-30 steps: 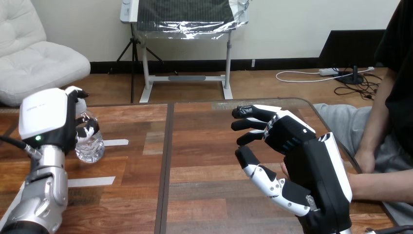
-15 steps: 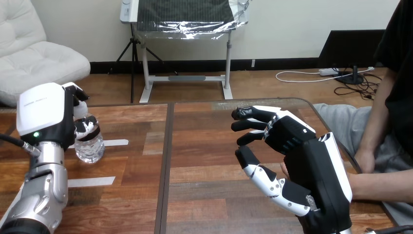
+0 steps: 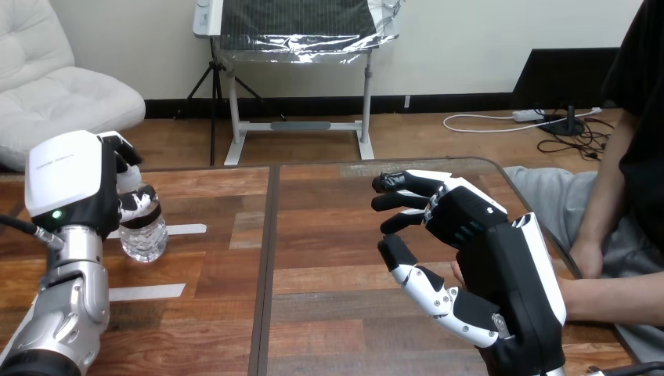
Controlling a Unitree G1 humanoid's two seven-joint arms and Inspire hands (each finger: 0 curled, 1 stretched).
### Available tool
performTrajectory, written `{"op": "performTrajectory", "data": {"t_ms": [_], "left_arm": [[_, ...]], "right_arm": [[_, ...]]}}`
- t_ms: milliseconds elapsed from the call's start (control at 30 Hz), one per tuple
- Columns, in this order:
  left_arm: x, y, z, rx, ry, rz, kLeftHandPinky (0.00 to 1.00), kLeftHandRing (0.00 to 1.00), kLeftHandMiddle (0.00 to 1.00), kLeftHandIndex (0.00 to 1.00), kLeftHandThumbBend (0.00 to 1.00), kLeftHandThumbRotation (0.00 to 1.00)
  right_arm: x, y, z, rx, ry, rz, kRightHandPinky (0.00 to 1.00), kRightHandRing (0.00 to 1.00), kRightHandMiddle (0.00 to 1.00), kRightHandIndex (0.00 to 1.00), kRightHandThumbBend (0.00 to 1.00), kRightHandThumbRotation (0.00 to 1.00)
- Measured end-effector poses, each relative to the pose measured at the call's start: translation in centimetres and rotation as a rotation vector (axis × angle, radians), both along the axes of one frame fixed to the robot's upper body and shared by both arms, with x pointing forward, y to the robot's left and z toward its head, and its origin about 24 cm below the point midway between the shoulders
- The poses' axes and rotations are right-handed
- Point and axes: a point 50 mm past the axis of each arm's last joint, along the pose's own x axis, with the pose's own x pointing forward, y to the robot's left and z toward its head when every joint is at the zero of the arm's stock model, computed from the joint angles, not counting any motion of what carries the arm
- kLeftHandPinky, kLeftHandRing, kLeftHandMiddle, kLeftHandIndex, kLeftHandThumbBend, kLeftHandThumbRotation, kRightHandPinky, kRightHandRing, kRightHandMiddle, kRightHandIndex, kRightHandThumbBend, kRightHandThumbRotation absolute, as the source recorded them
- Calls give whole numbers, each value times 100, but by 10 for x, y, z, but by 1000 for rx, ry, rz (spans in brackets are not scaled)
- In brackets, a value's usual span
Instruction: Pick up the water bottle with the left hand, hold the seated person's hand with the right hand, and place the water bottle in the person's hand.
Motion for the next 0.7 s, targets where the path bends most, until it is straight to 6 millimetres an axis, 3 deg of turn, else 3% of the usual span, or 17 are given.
{"op": "performTrajectory", "data": {"t_ms": [700], "left_arm": [[0, -2, 1, -7, -8, -11, 44, 53, 59, 60, 65, 0]], "right_arm": [[0, 1, 0, -4, 0, 4, 54, 66, 72, 66, 44, 0]]}}
